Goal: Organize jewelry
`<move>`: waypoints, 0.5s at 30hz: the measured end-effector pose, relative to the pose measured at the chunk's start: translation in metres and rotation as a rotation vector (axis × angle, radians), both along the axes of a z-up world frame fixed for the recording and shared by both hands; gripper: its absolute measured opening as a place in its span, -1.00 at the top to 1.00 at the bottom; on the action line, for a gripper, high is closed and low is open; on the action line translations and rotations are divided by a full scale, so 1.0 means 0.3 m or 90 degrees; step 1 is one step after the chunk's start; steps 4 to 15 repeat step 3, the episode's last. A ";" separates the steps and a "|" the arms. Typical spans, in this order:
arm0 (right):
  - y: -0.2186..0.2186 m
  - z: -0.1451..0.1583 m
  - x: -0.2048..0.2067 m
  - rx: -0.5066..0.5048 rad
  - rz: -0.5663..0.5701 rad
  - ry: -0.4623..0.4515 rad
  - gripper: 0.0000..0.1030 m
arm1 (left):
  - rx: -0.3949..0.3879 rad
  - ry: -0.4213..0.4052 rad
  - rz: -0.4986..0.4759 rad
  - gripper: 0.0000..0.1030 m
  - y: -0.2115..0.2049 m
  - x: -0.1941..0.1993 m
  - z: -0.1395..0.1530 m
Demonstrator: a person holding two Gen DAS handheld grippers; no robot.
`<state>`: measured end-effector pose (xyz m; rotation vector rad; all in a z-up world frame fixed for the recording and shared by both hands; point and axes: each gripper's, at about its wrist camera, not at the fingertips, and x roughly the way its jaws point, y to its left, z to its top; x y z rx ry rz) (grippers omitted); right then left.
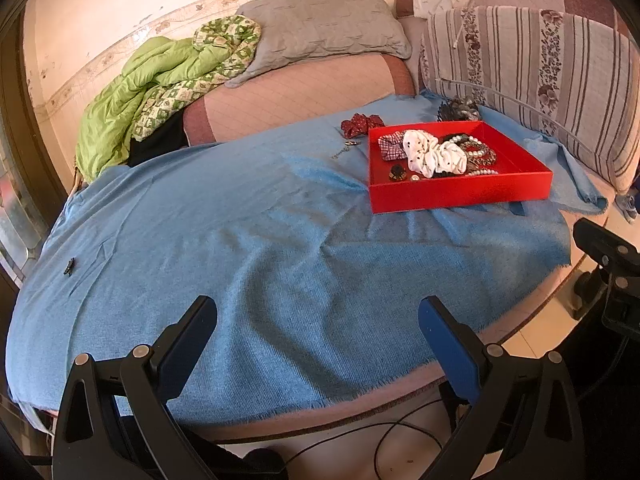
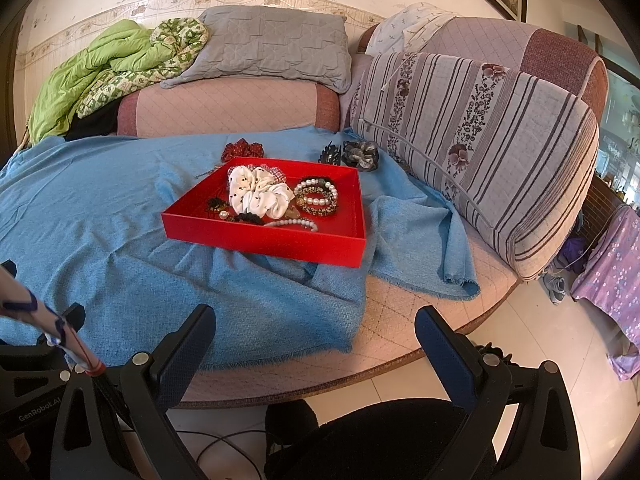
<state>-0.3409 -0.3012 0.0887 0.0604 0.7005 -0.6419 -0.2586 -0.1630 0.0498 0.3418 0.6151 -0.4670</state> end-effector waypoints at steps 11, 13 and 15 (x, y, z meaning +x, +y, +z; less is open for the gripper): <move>0.001 0.003 -0.002 0.001 0.002 -0.001 -0.96 | -0.033 0.002 -0.007 -0.95 0.031 -0.007 0.015; 0.001 0.003 -0.002 0.001 0.002 -0.001 -0.96 | -0.033 0.002 -0.007 -0.95 0.031 -0.007 0.015; 0.001 0.003 -0.002 0.001 0.002 -0.001 -0.96 | -0.033 0.002 -0.007 -0.95 0.031 -0.007 0.015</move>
